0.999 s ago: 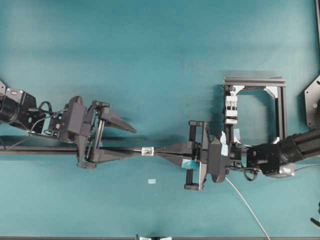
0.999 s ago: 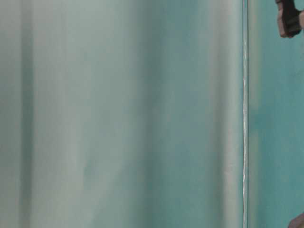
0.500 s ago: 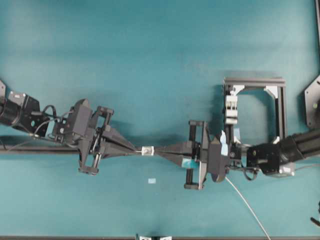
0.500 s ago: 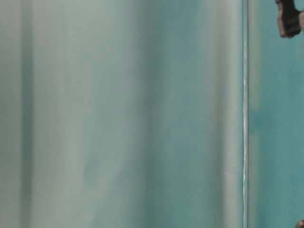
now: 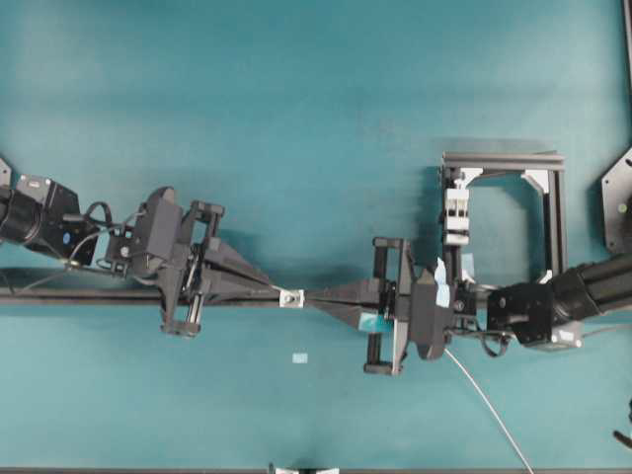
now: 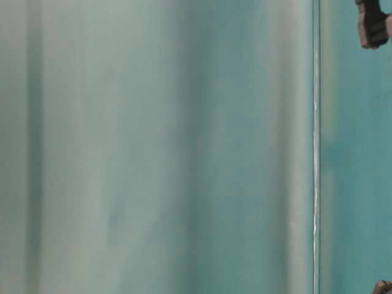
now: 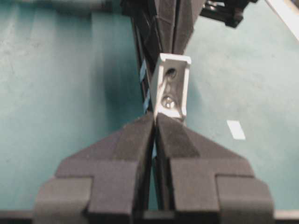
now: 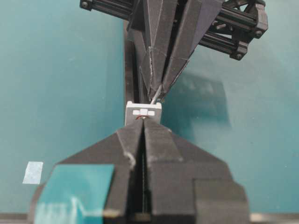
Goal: Insert the wire through the hole in the metal fitting marked with a red label. (retake)
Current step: 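Move the left gripper to the wire tip emerging past the bracket, then grasp the wire tip with the left gripper and pull it leftward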
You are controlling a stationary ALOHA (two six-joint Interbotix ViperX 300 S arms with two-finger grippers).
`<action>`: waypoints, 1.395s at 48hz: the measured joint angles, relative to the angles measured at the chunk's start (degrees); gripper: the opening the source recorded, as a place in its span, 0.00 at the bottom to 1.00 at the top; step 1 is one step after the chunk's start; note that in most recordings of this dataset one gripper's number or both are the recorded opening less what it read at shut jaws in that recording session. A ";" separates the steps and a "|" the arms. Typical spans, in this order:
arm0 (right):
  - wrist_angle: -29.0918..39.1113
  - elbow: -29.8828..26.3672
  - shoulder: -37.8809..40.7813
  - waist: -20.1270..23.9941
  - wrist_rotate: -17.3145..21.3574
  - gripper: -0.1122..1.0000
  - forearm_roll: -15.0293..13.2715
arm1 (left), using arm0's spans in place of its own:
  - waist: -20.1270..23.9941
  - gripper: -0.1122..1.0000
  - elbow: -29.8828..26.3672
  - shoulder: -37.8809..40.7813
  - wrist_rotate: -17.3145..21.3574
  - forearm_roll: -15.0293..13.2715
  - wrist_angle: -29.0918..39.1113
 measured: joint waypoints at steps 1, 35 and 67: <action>0.18 0.00 0.00 0.00 0.00 0.12 0.00 | 0.00 0.01 0.00 0.00 0.00 0.00 0.09; 1.23 0.00 0.00 0.00 -0.18 0.29 -0.09 | -0.88 0.01 0.00 -1.49 0.09 0.18 2.81; 1.58 1.49 -0.88 -0.09 -0.53 0.85 0.00 | -2.02 0.01 2.11 -4.04 0.53 0.26 3.08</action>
